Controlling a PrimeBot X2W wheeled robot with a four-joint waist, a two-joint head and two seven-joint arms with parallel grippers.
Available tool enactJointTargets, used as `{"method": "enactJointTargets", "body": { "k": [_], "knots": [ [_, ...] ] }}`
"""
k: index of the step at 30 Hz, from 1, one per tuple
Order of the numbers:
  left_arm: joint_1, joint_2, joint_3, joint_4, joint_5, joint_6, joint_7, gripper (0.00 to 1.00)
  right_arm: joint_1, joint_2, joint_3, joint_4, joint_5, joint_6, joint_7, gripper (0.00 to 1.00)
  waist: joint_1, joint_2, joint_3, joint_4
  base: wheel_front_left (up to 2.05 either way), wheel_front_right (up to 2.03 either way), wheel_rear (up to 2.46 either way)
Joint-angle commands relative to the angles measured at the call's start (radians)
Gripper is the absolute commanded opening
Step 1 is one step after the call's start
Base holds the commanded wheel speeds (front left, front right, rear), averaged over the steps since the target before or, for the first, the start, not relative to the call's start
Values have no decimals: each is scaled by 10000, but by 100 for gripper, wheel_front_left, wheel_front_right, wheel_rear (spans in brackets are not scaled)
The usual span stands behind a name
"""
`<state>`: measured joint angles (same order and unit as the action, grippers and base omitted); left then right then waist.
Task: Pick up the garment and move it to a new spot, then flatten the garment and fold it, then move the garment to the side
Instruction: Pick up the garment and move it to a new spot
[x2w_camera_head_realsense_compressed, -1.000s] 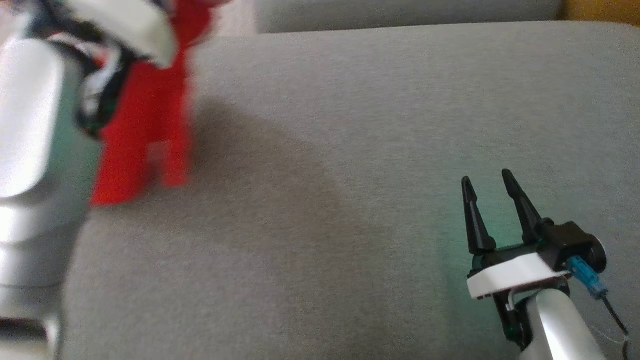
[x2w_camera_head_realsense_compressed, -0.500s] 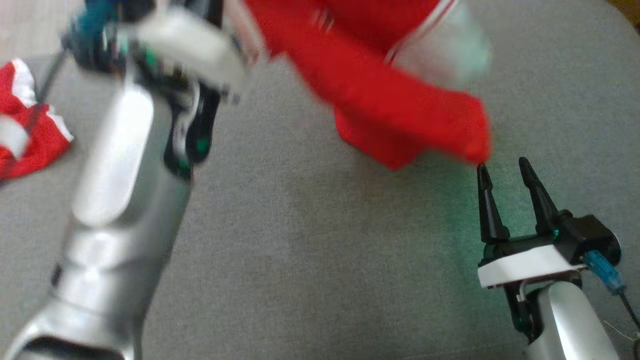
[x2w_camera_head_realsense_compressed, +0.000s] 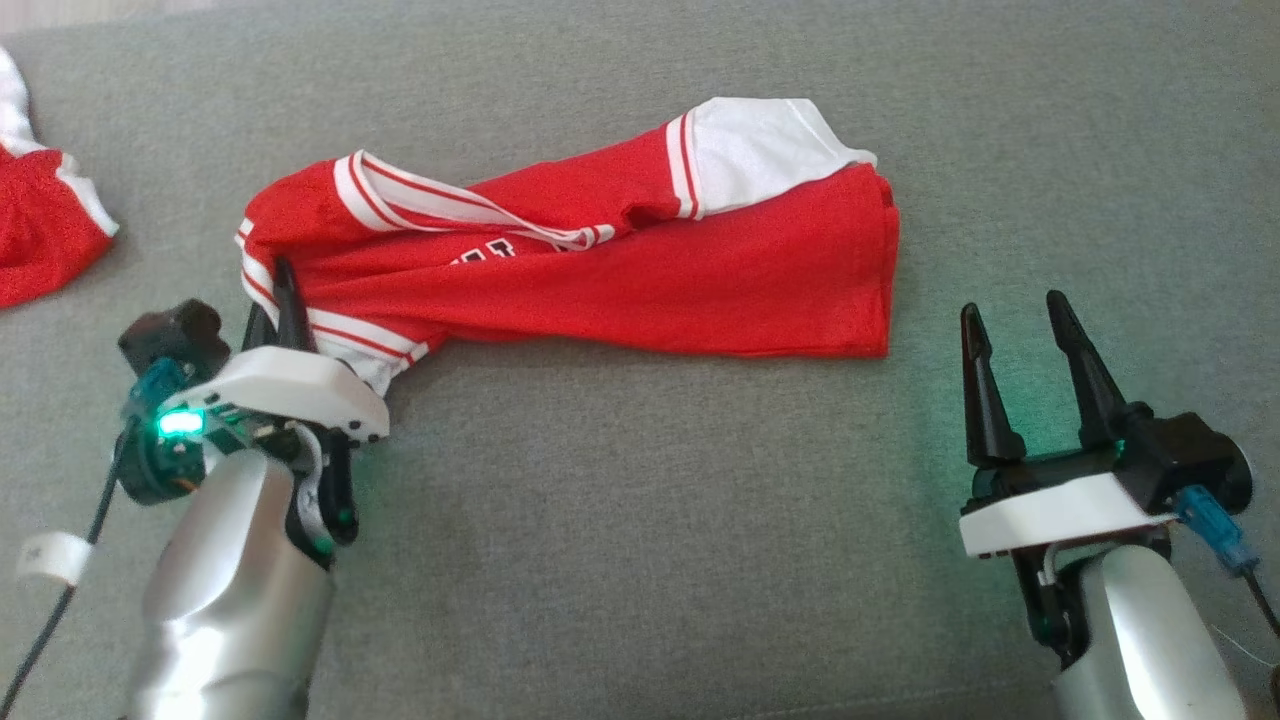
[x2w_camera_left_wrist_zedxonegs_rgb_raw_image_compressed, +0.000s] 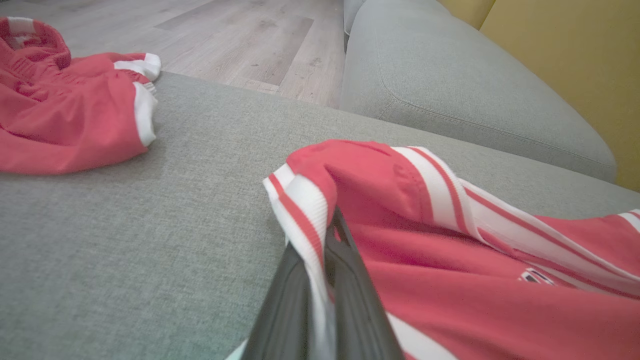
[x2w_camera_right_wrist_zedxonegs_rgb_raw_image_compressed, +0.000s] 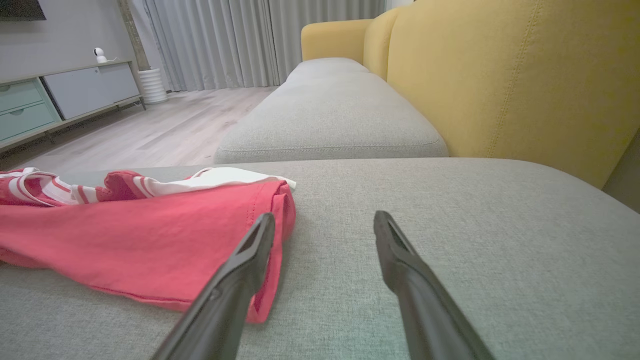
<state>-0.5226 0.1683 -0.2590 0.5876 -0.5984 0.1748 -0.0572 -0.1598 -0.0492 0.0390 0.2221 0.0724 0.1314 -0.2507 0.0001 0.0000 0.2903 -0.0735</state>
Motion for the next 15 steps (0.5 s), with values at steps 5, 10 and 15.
{"method": "enactJointTargets", "body": {
  "k": [5, 10, 15],
  "knots": [
    [-159, -84, 272, 26, -45, -226, -748, 23, -219, -11, 233, -319, -143, -7, -110, 100, -1, 0, 23, 187, 0, 0, 0],
    [-176, -177, 94, -10, 82, -410, -1175, 100, -240, -11, 261, -272, -192, -7, -110, 100, -1, 0, -99, 292, 0, 0, 0],
    [190, -44, -207, -183, 393, -575, -1513, 100, -141, -11, 212, -225, -273, -7, -110, 100, -1, 0, -514, 452, 0, 0, 0]
  ]
}}
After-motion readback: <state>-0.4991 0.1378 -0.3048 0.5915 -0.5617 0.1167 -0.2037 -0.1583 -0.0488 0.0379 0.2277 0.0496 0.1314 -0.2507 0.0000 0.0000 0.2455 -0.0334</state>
